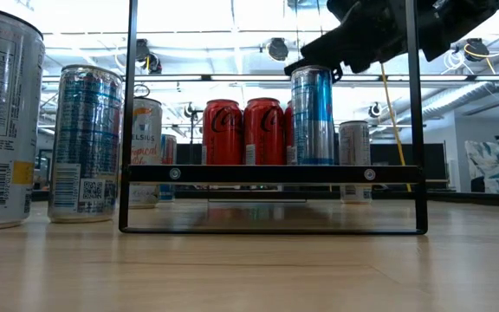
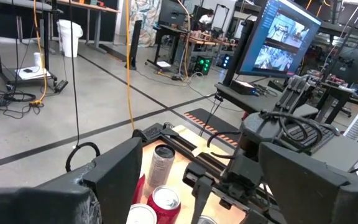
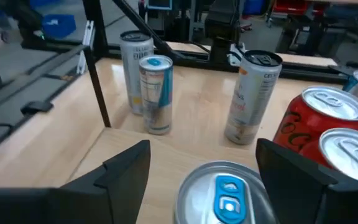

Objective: Place canned beverage on shelf
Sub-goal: Put the bottom right blue soda can on the shelf

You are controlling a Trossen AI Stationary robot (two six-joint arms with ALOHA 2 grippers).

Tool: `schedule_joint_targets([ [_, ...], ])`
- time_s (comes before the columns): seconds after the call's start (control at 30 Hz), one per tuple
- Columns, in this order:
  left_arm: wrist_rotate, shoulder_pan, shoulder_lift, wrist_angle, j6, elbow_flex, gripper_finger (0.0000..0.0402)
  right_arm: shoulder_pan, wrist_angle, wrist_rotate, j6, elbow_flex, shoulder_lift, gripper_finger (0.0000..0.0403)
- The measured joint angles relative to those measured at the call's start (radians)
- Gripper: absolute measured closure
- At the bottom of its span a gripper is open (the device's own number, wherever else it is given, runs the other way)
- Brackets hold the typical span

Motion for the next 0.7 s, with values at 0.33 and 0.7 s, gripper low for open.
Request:
schedule_joint_targets([
  [0.33, 0.0, 0.0, 0.0, -0.001, 0.0, 0.0, 0.0077, 0.0, -0.014, 0.0, 0.152, 0.0, -0.057, 0.0135],
  [0.7, 0.0, 0.0, 0.0, -0.002, -0.033, 0.0, 0.0077, 0.0, -0.12, 0.087, 0.218, 0.0, -0.174, 0.0174],
])
